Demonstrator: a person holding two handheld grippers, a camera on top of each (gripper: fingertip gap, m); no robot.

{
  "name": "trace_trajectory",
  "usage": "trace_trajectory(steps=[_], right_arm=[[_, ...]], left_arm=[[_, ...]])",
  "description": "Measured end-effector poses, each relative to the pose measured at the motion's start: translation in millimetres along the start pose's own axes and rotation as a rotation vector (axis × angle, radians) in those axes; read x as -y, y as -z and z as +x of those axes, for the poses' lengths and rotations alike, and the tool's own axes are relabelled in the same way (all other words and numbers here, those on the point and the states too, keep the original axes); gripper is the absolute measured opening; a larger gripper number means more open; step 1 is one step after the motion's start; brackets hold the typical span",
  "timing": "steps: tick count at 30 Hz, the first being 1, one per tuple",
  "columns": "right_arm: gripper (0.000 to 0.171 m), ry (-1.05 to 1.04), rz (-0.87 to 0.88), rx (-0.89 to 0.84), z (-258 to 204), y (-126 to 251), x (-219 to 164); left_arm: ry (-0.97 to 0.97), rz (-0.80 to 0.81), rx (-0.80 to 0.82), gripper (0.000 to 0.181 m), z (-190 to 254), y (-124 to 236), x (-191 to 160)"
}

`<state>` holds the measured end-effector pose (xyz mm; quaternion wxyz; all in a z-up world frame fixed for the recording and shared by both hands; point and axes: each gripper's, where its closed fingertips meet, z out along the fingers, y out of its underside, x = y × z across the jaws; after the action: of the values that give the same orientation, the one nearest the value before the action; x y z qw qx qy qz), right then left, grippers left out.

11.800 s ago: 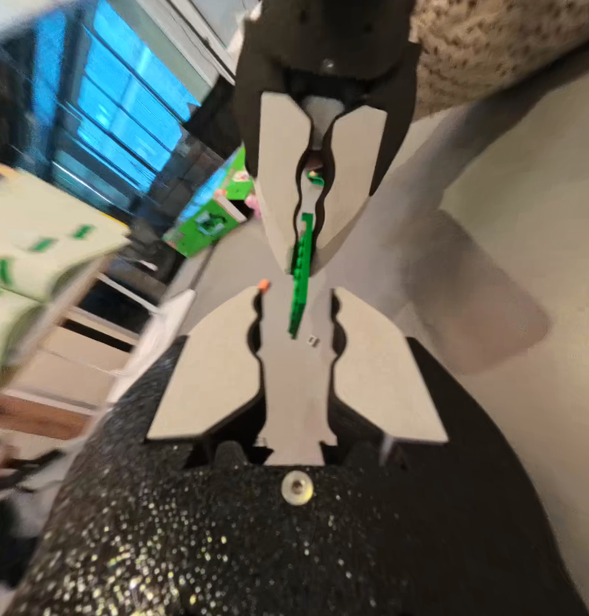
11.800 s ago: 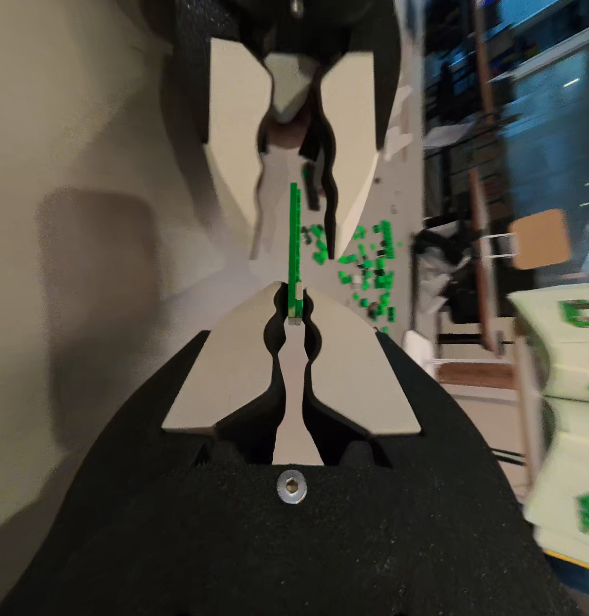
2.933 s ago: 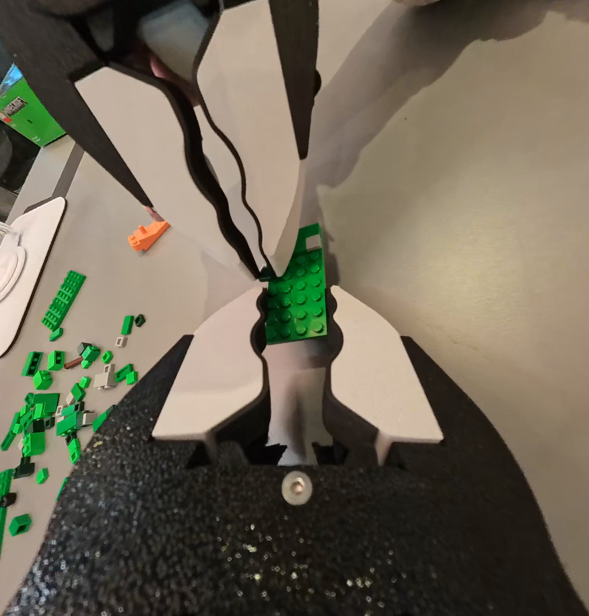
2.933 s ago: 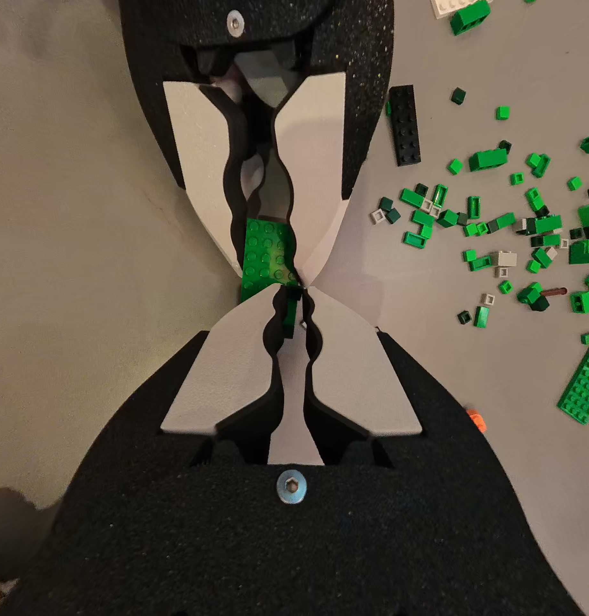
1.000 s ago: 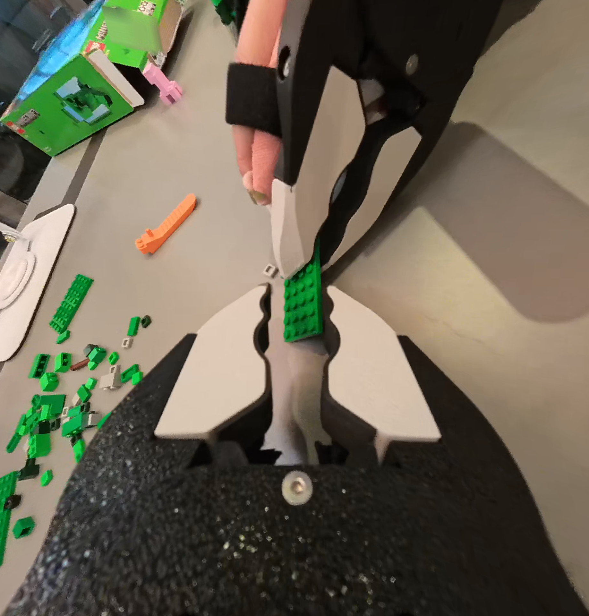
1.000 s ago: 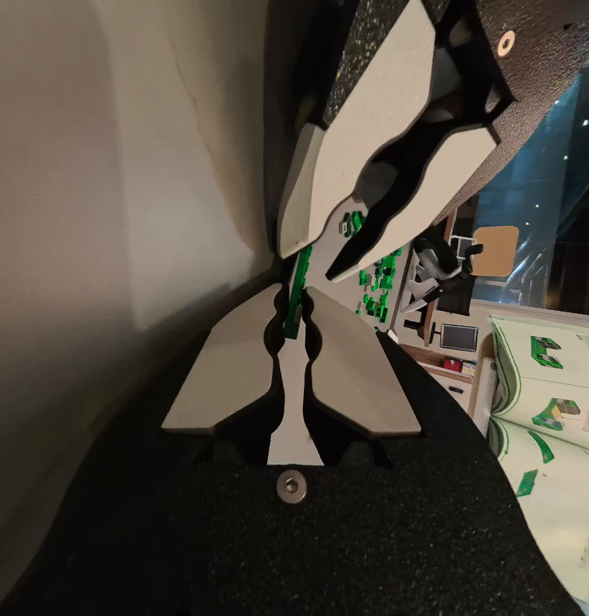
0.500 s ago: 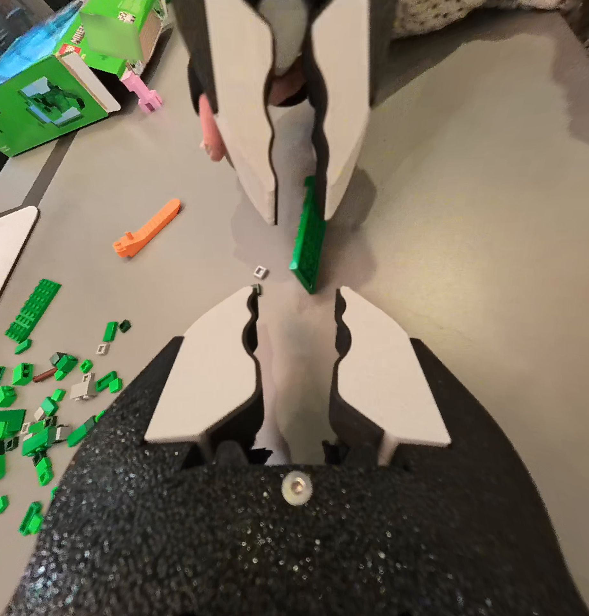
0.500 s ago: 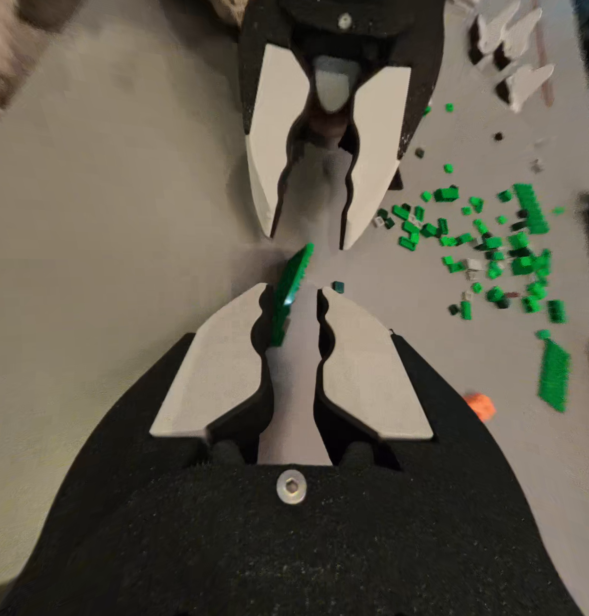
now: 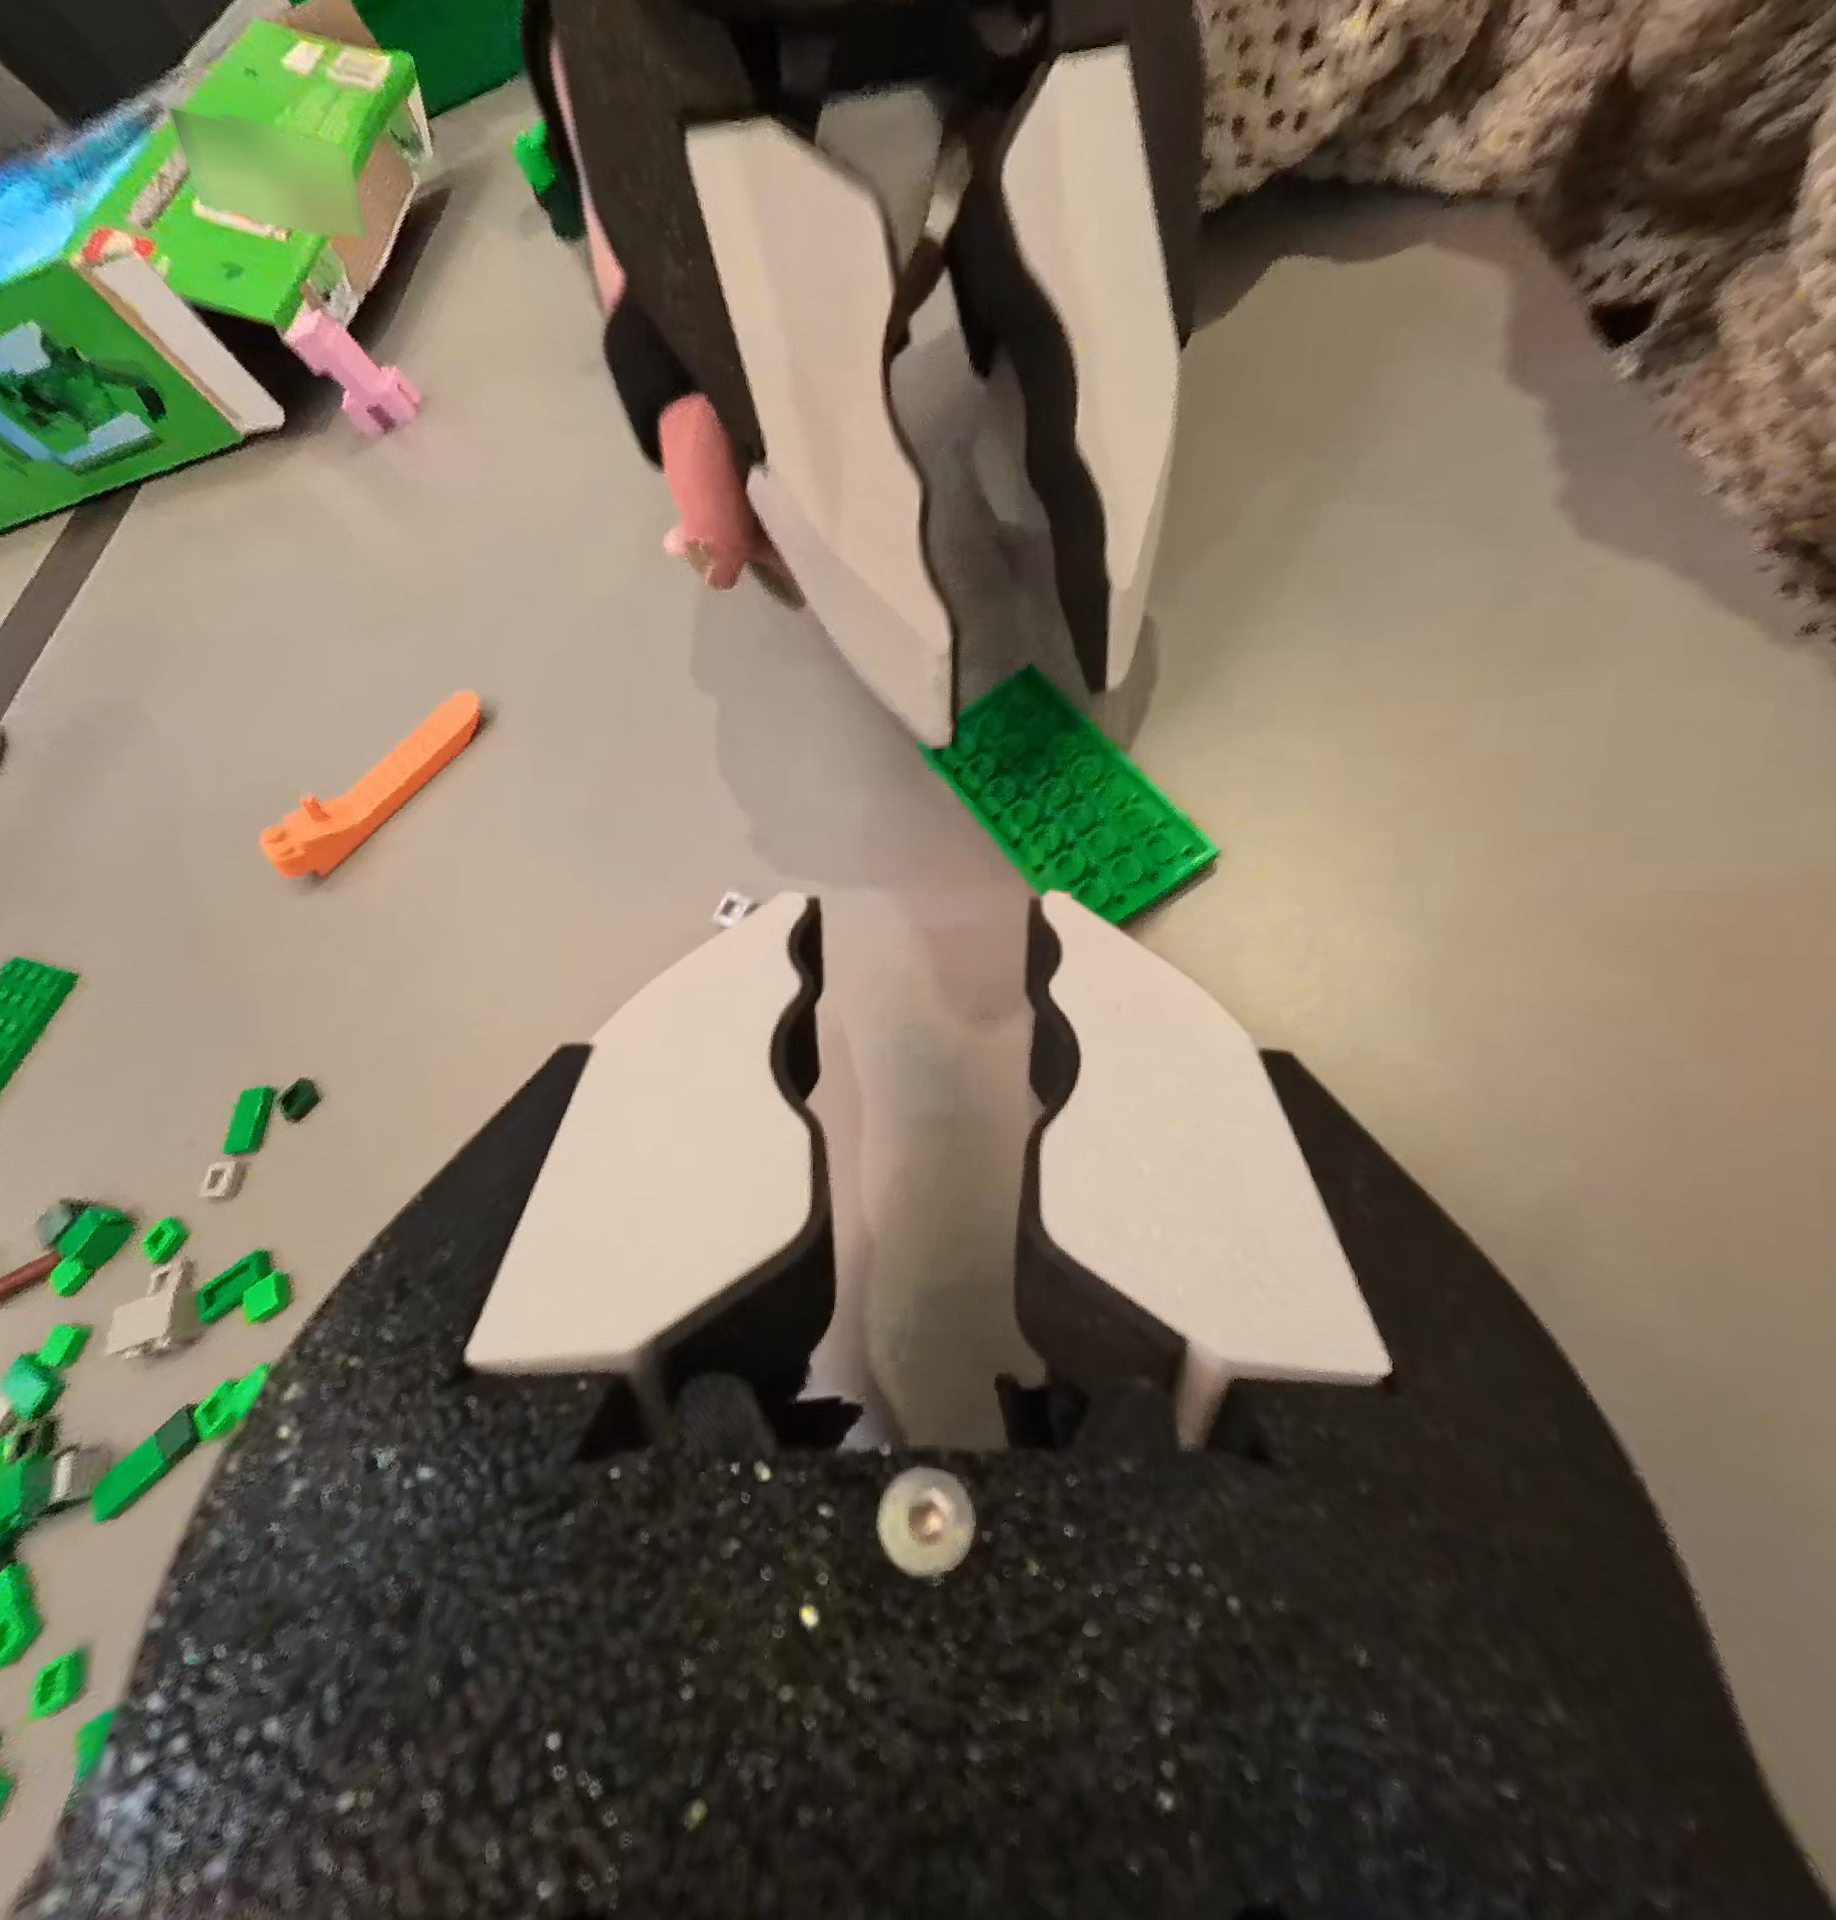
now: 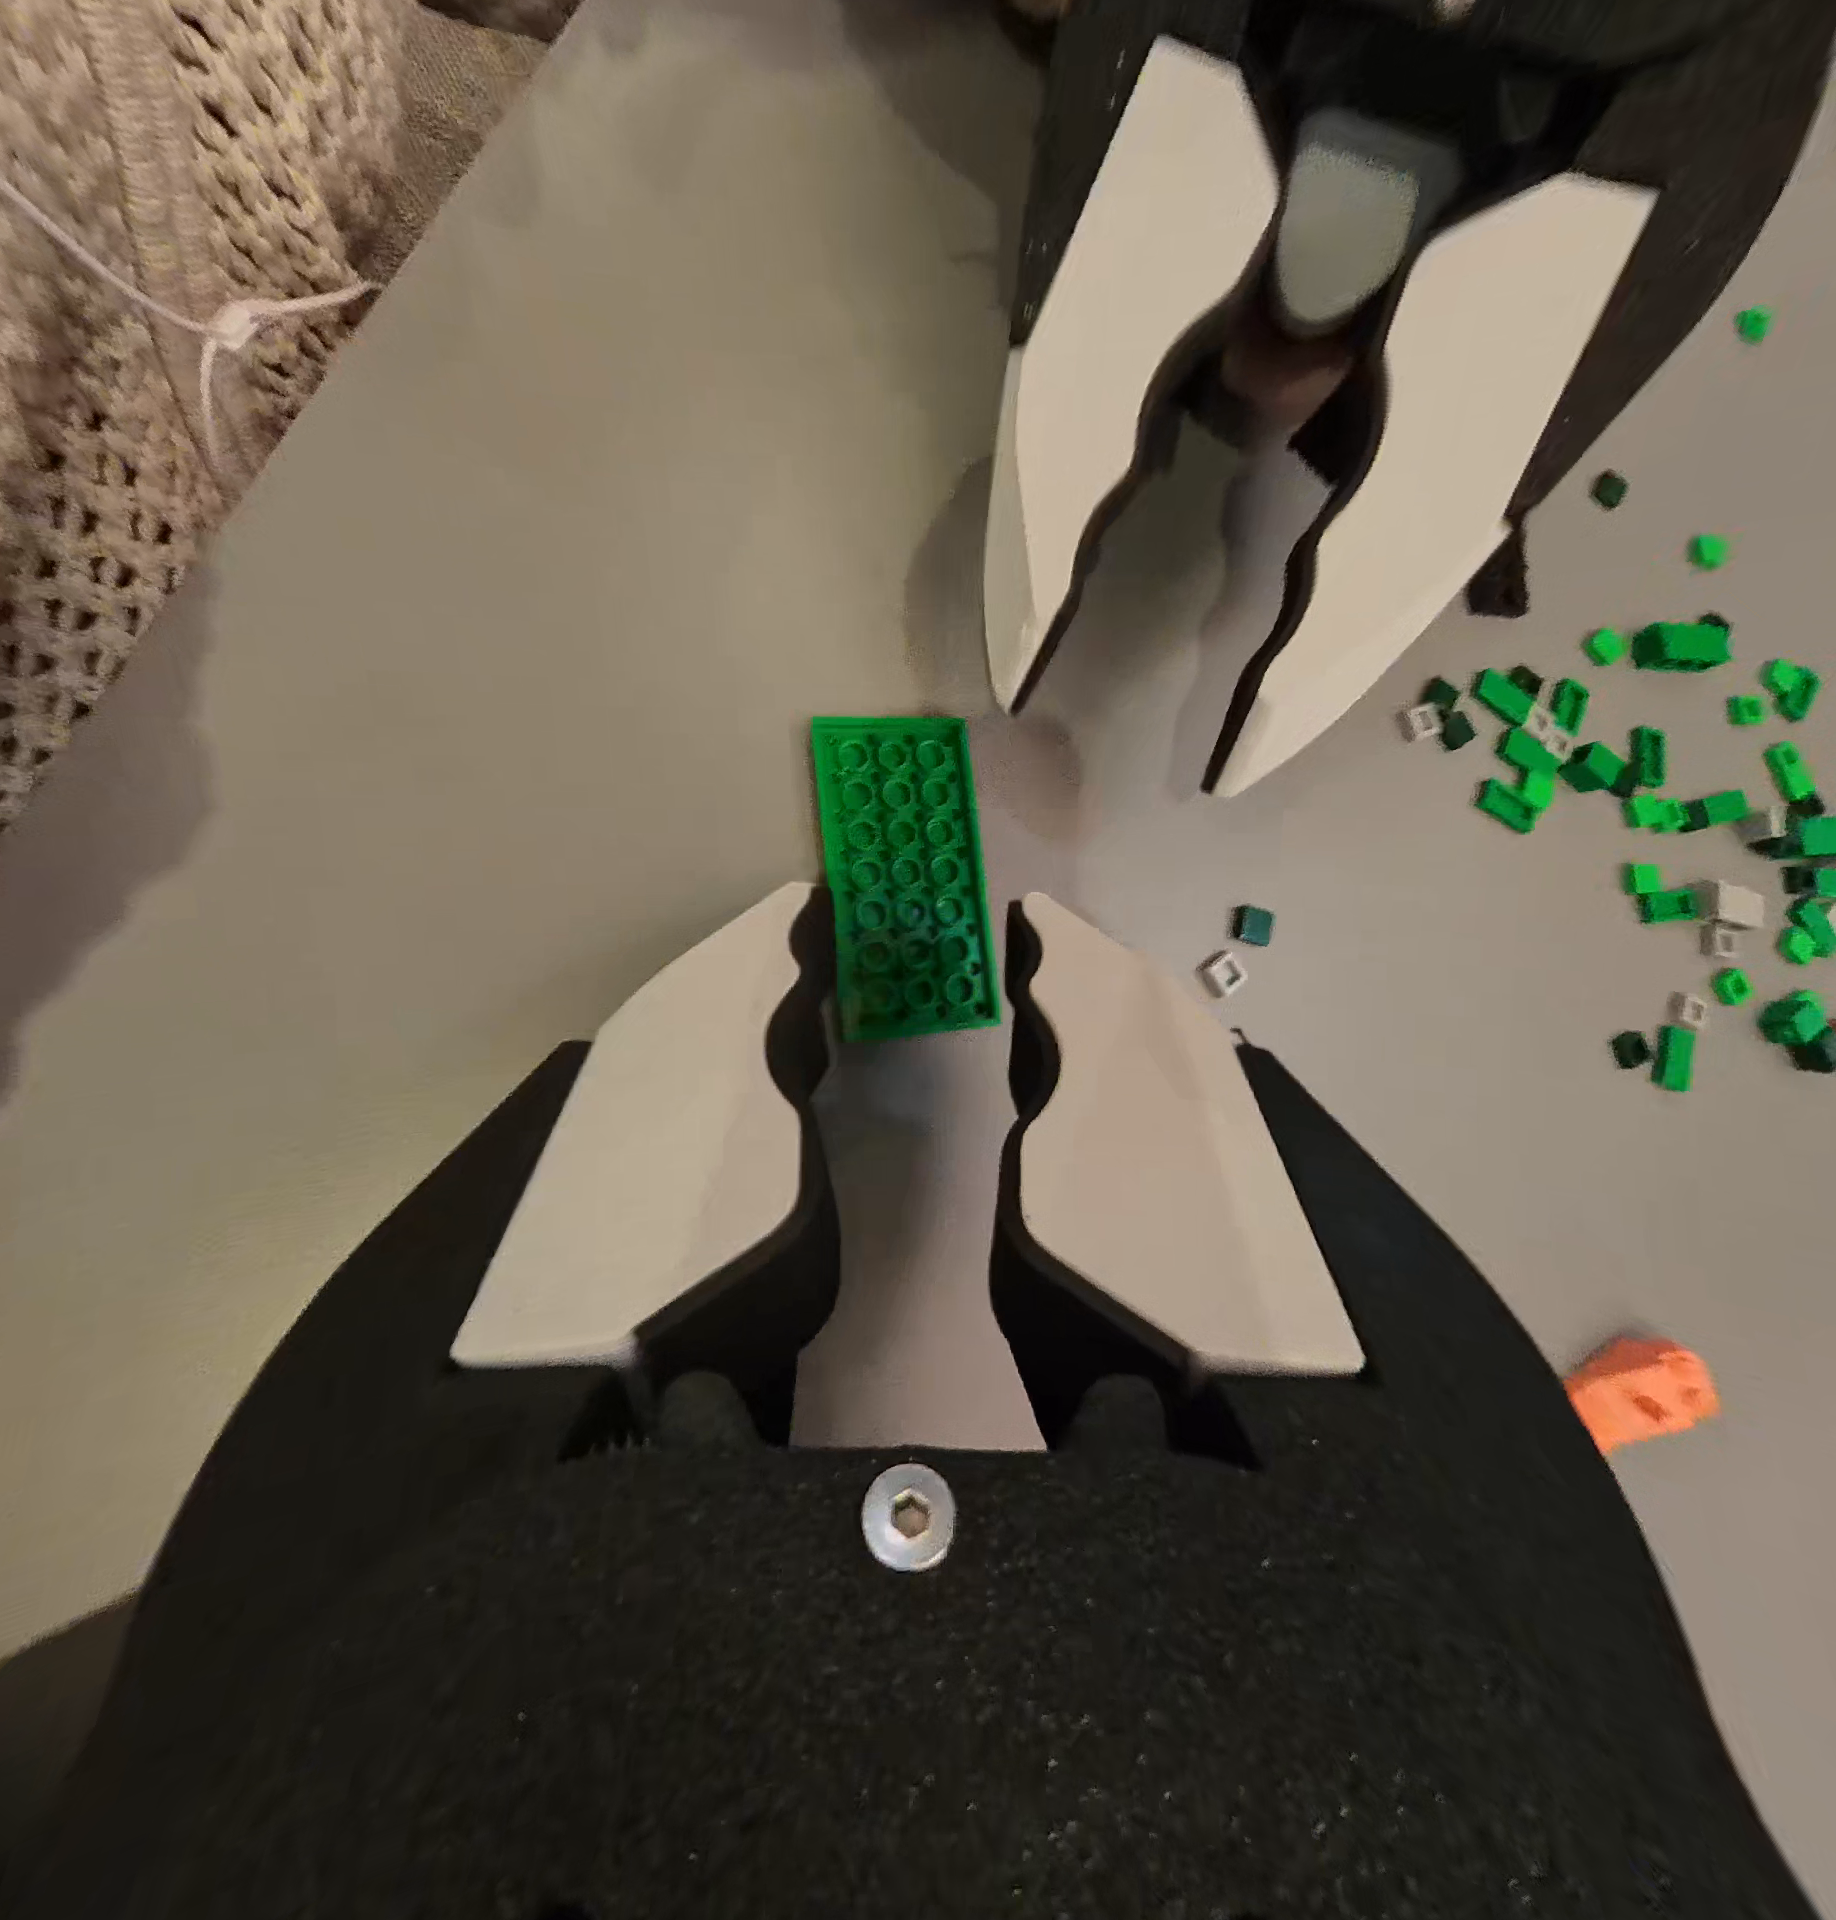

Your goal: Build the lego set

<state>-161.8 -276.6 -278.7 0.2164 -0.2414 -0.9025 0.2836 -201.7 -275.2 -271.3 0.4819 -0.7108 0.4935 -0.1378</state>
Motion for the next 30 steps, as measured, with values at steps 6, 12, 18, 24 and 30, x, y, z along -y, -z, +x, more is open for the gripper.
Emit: trace_trajectory(steps=[6,12,18,24,30], right_arm=[[0.04,-0.058,-0.044,0.064,-1.1,-9.6,-12.0],[0.032,-0.217,-0.018,0.143,1.9,-10.5,-13.3],[0.033,-0.41,0.059,0.211,10.3,-8.2,-15.6],[0.033,-0.497,0.104,0.242,14.6,-5.8,-17.1],[0.033,-0.61,0.186,0.272,23.3,-3.9,-11.3]], left_arm=[[-0.057,0.054,-0.037,0.038,11.5,0.1,9.9],[-0.502,0.014,0.087,0.046,20.4,-1.1,9.0],[-0.726,-0.054,0.207,0.032,16.5,-5.8,3.9],[-0.791,-0.067,0.263,0.029,12.1,-6.2,4.6],[-0.709,-0.037,0.243,0.038,13.5,-6.5,7.0]])
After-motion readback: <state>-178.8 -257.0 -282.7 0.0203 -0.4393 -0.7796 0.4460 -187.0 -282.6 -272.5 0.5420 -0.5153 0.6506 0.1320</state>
